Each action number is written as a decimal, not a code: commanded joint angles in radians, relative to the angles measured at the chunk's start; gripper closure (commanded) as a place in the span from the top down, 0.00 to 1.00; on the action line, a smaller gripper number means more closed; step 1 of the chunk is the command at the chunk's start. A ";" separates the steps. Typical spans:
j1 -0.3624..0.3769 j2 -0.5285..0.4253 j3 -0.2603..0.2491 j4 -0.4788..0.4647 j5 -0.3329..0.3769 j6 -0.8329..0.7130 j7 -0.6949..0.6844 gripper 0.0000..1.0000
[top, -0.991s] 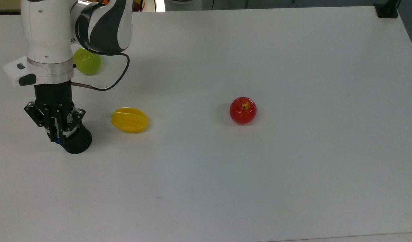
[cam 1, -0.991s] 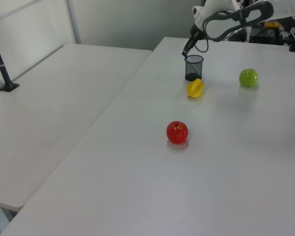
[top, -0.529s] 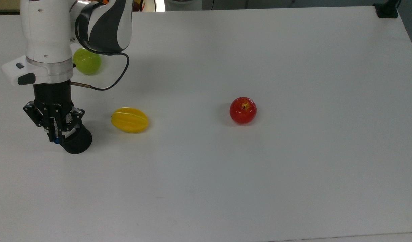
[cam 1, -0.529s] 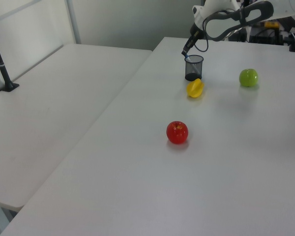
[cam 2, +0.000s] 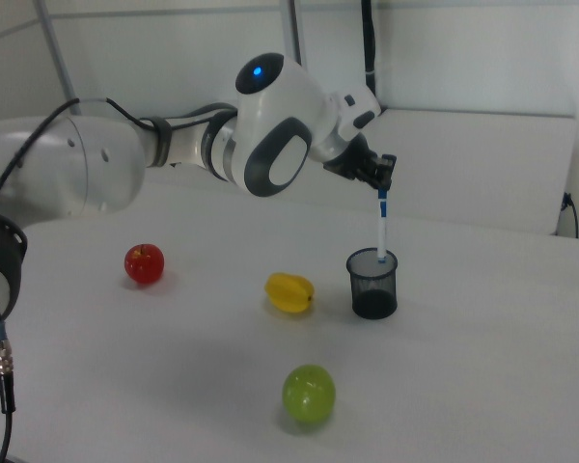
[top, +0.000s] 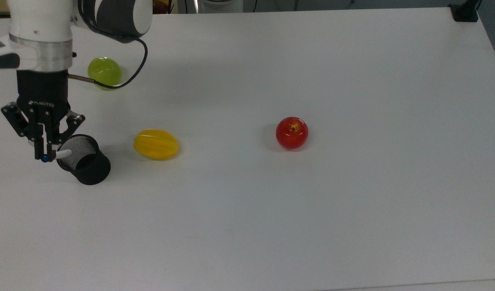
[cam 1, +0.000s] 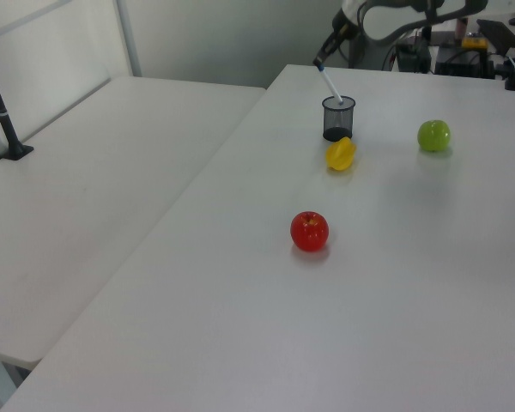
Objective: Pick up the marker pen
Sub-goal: 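Lift the marker up out of the pen cup, then lower the marker onto the table beside the yellow fruit and release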
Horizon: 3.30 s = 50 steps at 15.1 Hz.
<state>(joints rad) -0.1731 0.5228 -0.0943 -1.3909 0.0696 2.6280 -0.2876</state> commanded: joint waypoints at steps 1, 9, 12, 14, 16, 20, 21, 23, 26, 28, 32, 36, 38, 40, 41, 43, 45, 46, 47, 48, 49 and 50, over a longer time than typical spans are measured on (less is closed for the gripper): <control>0.010 -0.122 -0.004 -0.043 0.009 -0.095 0.067 0.00; 0.061 -0.273 0.039 -0.068 0.108 -0.529 0.128 0.00; 0.113 -0.293 0.038 -0.105 0.113 -0.708 0.131 0.00; 0.147 -0.282 0.036 -0.106 0.113 -0.808 0.130 0.00; 0.167 -0.277 0.036 -0.160 0.107 -0.830 0.128 0.00; 0.201 -0.227 0.036 -0.221 0.096 -0.823 0.127 0.00; 0.214 -0.205 0.034 -0.223 0.093 -0.821 0.127 0.00; 0.230 -0.153 0.034 -0.223 0.069 -0.819 0.128 0.00; 0.234 -0.116 0.034 -0.223 0.035 -0.795 0.140 0.00; 0.234 -0.097 0.034 -0.224 0.033 -0.784 0.140 0.01; 0.231 -0.061 0.034 -0.226 0.035 -0.749 0.151 0.03; 0.234 -0.034 0.033 -0.224 0.035 -0.735 0.157 0.21; 0.236 -0.024 0.033 -0.224 0.035 -0.723 0.157 0.50; 0.236 -0.026 0.033 -0.223 0.035 -0.718 0.200 0.94; 0.237 -0.029 0.033 -0.221 0.033 -0.720 0.232 1.00; 0.239 -0.047 0.033 -0.214 0.010 -0.724 0.275 1.00; 0.238 -0.090 0.033 -0.212 -0.016 -0.732 0.320 1.00; 0.236 -0.121 0.033 -0.212 -0.019 -0.740 0.338 1.00; 0.231 -0.154 0.031 -0.212 -0.019 -0.761 0.350 1.00; 0.224 -0.202 0.031 -0.209 -0.019 -0.798 0.354 1.00; 0.218 -0.237 0.030 -0.209 -0.020 -0.819 0.355 1.00; 0.207 -0.274 0.030 -0.211 -0.027 -0.842 0.358 1.00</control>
<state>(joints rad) 0.0450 0.3904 -0.0544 -1.5658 0.0626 1.8603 0.0384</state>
